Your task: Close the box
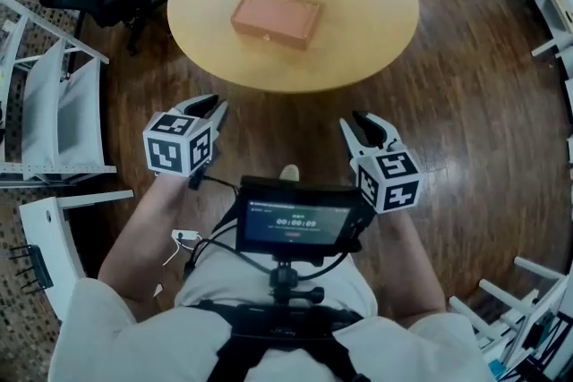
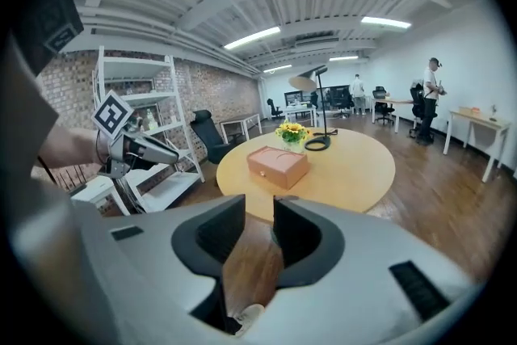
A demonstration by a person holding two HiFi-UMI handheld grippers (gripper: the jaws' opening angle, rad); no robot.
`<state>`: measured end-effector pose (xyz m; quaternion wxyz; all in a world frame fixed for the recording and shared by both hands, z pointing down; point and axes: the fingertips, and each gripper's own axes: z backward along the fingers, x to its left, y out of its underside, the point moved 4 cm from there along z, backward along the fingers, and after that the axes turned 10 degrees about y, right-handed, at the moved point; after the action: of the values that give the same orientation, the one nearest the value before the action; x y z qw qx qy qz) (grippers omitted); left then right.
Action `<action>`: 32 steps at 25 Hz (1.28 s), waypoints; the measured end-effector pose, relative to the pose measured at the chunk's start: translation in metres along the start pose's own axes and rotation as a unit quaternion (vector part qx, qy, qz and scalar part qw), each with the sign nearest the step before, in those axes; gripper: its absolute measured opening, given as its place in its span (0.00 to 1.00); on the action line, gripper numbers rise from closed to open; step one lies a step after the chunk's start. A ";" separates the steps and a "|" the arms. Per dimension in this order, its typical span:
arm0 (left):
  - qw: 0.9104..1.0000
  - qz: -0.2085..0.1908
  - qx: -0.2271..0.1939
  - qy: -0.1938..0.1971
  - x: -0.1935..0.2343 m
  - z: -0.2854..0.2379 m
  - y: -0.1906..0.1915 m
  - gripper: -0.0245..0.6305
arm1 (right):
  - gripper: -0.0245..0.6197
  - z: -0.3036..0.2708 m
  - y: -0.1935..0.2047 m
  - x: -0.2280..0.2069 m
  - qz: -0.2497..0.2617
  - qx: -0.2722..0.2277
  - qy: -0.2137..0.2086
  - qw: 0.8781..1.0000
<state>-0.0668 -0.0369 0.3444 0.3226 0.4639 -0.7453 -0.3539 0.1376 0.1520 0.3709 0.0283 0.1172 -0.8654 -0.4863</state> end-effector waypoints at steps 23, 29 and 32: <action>0.998 -0.018 -0.022 0.057 0.075 0.149 0.099 0.15 | 0.27 0.061 0.049 0.186 -0.036 0.007 0.088 0.995; 0.997 -0.024 -0.016 0.076 0.125 0.187 0.120 0.15 | 0.27 0.049 0.052 0.247 -0.034 0.023 0.116 0.992; 0.996 -0.026 -0.012 0.086 0.144 0.196 0.129 0.15 | 0.27 0.046 0.055 0.274 -0.037 0.029 0.122 0.991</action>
<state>-0.3372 -0.0837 0.3674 0.3818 0.5084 -0.6979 -0.3298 -0.1453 0.1551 0.3755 0.1119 0.2084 -0.8643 -0.4440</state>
